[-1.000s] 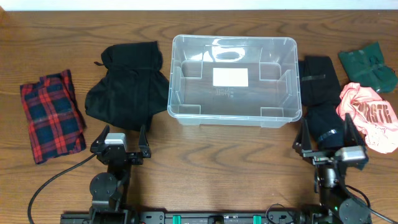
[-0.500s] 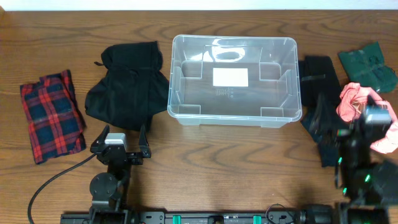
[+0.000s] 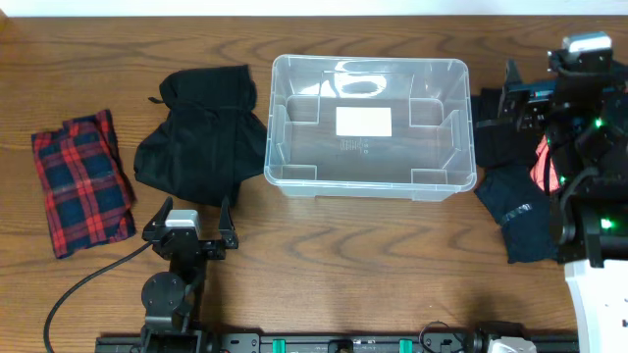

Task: Pack container
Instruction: 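Move the right gripper over the black folded garment on the right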

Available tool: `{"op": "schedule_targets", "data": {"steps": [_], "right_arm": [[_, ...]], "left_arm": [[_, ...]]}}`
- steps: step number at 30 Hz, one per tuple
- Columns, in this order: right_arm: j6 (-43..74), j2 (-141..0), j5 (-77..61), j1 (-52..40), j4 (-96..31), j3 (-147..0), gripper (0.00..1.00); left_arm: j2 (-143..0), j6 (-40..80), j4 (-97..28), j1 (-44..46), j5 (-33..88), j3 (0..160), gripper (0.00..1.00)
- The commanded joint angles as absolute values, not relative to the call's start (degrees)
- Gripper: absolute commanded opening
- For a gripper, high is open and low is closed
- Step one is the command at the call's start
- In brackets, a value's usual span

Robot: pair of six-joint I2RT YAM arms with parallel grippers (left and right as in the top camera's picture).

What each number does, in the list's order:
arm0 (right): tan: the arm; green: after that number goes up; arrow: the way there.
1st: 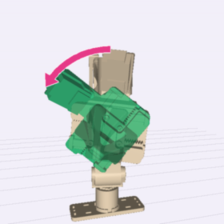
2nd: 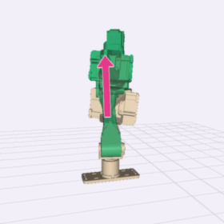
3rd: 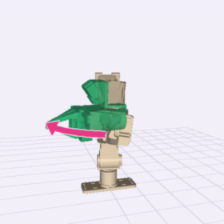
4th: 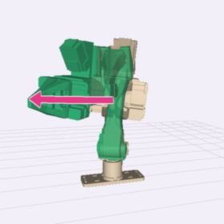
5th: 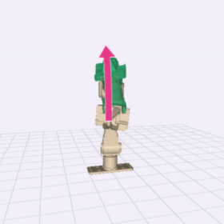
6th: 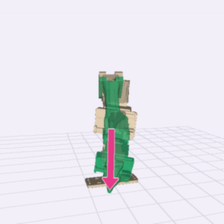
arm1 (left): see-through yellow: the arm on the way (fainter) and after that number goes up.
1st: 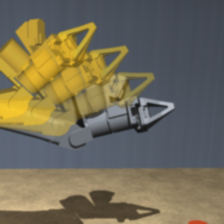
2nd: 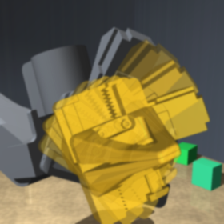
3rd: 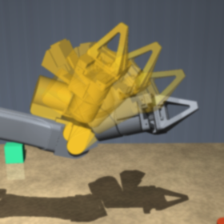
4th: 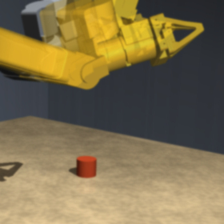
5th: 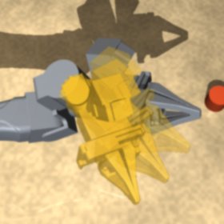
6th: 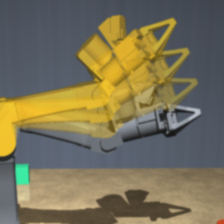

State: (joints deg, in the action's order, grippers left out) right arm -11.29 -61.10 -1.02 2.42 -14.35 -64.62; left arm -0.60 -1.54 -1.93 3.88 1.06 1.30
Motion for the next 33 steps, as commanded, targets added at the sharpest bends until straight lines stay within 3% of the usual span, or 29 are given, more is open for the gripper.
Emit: {"op": "schedule_targets", "data": {"steps": [1,12,26,33], "right_arm": [[-12.47,-61.19,-1.10,2.98,-14.39,-66.41,0.99],[-11.16,-53.17,6.90,3.05,-38.15,-66.41,0.99],[-9.98,-54.83,4.27,3.66,-42.76,-66.52,0.99],[-12.58,-61.91,0.12,11.40,-48.71,-73.52,0.99]], "left_arm": [[-0.23,-1.89,-4.05,4.10,-0.51,0.23,0.98],[-0.23,-1.91,-4.05,4.10,-0.51,0.23,0.98],[-0.23,-1.91,-4.05,4.10,-0.51,0.23,0.98],[-0.23,-1.89,-4.05,4.10,-0.51,0.23,0.98]]}}
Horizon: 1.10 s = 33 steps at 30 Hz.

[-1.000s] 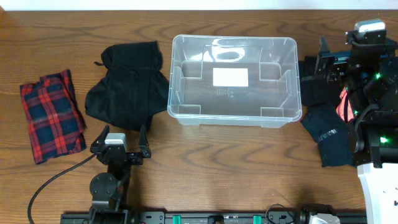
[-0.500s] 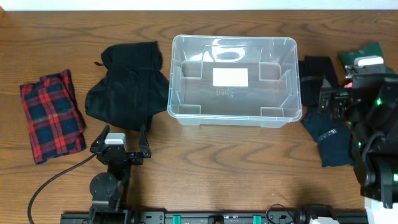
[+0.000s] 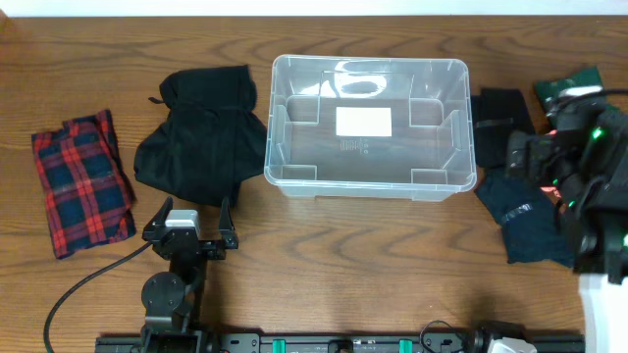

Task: Pack container
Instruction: 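Move the right gripper over the black folded garment on the right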

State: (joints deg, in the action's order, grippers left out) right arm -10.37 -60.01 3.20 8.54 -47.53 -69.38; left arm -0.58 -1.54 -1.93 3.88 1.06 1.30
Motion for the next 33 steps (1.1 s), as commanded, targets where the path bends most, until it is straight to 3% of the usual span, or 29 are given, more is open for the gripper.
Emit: {"op": "schedule_targets", "data": {"steps": [1,10,16,25,33], "right_arm": [[-14.20,-63.81,-1.54,13.28,-50.19,-75.29,0.99],[-19.68,-76.73,-14.06,21.91,-49.41,-81.65,0.99],[-21.80,-85.84,-18.02,24.95,-41.95,-81.76,0.99],[-28.58,-98.85,-24.84,26.61,-32.75,-81.76,0.98],[-25.34,-109.91,-26.00,26.61,-25.45,-81.76,0.96]], "left_arm": [[-0.23,-1.91,-4.05,4.10,-0.51,0.23,0.98],[-0.23,-1.91,-4.05,4.10,-0.51,0.23,0.98],[-0.23,-1.91,-4.05,4.10,-0.51,0.23,0.98],[-0.23,-1.89,-4.05,4.10,-0.51,0.23,0.98],[-0.23,-1.91,-4.05,4.10,-0.51,0.23,0.98]]}}
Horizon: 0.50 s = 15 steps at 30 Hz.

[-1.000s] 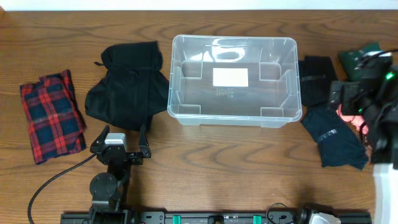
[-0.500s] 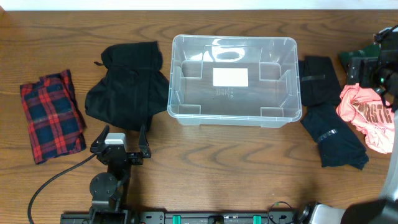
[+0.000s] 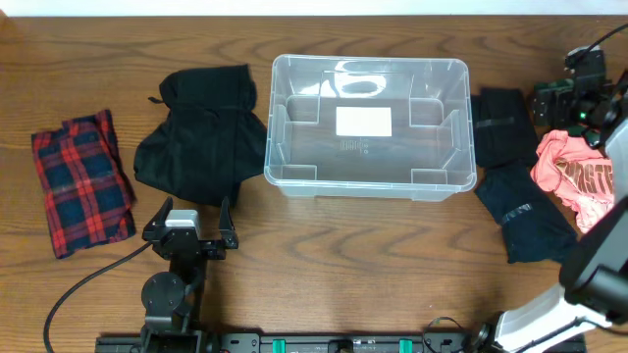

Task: Pack container
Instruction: 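Move the right gripper over the black folded garment on the right, then grasp the black folded garment with the right gripper and lift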

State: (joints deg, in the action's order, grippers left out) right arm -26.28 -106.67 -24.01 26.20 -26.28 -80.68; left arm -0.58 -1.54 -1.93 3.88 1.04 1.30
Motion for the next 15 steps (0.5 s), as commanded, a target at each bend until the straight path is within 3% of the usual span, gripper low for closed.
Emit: {"op": "schedule_targets", "data": {"steps": [1,15], "right_arm": [[-25.30,-111.22,-26.26,26.59,-24.95,-81.76,0.96],[-25.32,-124.81,-28.64,26.50,-26.41,-81.73,0.99]], "left_arm": [[-0.23,-1.89,-4.08,4.10,-0.51,0.23,0.98],[-0.23,-1.91,-4.05,4.10,-0.51,0.23,0.98]]}}
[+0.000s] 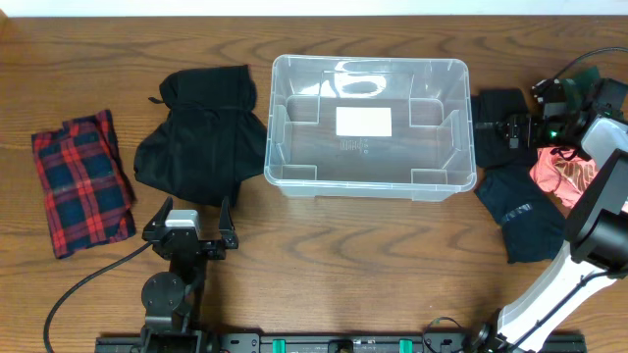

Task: Pack container
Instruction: 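Grasp the black folded garment with the right gripper and lift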

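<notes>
The clear plastic container (pixel 368 127) stands empty at the table's middle. On its left lie a black garment (pixel 201 137) and a red-and-blue plaid cloth (pixel 80 181). On its right lie a folded black cloth (pixel 496 123), a dark navy garment (pixel 525 211) and a pink garment (pixel 561 178). My right gripper (pixel 510 129) points left over the folded black cloth; its jaws are too small and dark to read. My left gripper (pixel 191 218) rests open near the front edge, below the black garment, with nothing in it.
The right arm (pixel 599 196) curves up along the table's right edge and covers part of the pink garment. A black cable (pixel 78 289) runs from the left arm's base across the front left of the table. A dark green item (pixel 587 76) shows at the far right.
My right gripper was at the far right edge beyond the pink garment. It now reaches left over the folded black cloth. The clothes, the container and the left arm are unchanged.
At first my right arm stood over the clothes on the right. Then it was lower, over the pink and navy garments. Then it was at the far right edge, with the pink garment in full view. Now it is over the folded black cloth. The container has stayed empty.
</notes>
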Available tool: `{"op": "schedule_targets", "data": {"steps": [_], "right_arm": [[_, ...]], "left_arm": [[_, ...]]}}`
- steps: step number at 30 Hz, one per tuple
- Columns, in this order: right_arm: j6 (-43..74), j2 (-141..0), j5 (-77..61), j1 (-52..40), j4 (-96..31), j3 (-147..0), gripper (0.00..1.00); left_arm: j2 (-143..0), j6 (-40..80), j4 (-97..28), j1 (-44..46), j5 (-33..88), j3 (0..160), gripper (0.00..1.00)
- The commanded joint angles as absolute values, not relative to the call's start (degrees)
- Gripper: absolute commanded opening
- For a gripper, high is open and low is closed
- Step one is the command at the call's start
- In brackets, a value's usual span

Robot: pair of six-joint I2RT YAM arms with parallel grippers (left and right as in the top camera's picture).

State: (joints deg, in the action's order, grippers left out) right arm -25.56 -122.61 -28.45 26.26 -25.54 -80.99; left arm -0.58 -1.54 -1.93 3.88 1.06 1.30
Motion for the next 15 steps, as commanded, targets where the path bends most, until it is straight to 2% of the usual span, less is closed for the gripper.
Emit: {"op": "schedule_targets", "data": {"steps": [1,4,9,15], "right_arm": [[-25.32,-125.14,-28.60,26.50,-26.63,-81.73,0.99],[-25.32,-125.51,-26.76,26.50,-27.27,-81.73,0.99],[-25.32,-125.51,-24.12,26.52,-28.60,-81.73,0.88],[-25.34,-125.51,-23.94,26.52,-28.99,-81.73,0.84]], "left_arm": [[-0.23,-1.91,-4.05,4.10,-0.51,0.23,0.98],[-0.23,-1.89,-4.05,4.10,-0.51,0.23,0.98],[-0.23,-1.91,-4.05,4.10,-0.51,0.23,0.98],[-0.23,-1.91,-4.05,4.10,-0.51,0.23,0.98]]}}
